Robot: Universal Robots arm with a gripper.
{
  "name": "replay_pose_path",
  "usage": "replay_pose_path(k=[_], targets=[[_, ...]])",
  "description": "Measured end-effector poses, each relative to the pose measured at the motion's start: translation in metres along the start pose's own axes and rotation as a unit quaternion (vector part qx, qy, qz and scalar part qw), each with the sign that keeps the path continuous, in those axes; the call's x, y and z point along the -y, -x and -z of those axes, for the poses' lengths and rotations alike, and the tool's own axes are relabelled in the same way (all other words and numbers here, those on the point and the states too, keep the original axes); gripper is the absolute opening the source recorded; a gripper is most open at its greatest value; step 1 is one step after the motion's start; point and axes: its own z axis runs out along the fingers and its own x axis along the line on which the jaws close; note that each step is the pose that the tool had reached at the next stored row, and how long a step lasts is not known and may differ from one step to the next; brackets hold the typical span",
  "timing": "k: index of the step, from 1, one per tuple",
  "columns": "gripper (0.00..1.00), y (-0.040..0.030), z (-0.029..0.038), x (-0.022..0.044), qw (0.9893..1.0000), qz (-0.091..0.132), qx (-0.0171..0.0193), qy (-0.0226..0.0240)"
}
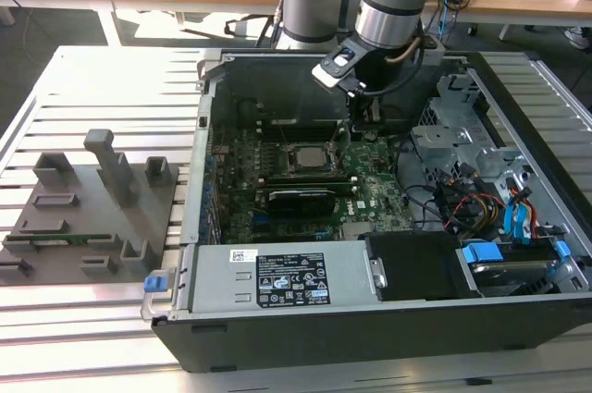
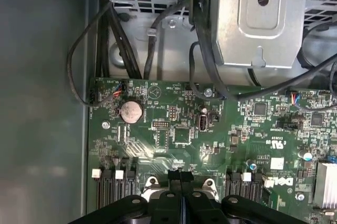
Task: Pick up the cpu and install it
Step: 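Close the cpu cover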
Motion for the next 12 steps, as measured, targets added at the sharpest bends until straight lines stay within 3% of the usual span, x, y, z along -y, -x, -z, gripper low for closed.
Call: replay_pose_path(k=[6, 12], targets=[[0.11, -0.0004, -0.0010, 0.0093, 1.0000, 0.000, 0.0000, 0.0000], [0.11, -0.0007, -0.0021, 0.0128, 1.0000, 0.000, 0.0000, 0.0000]])
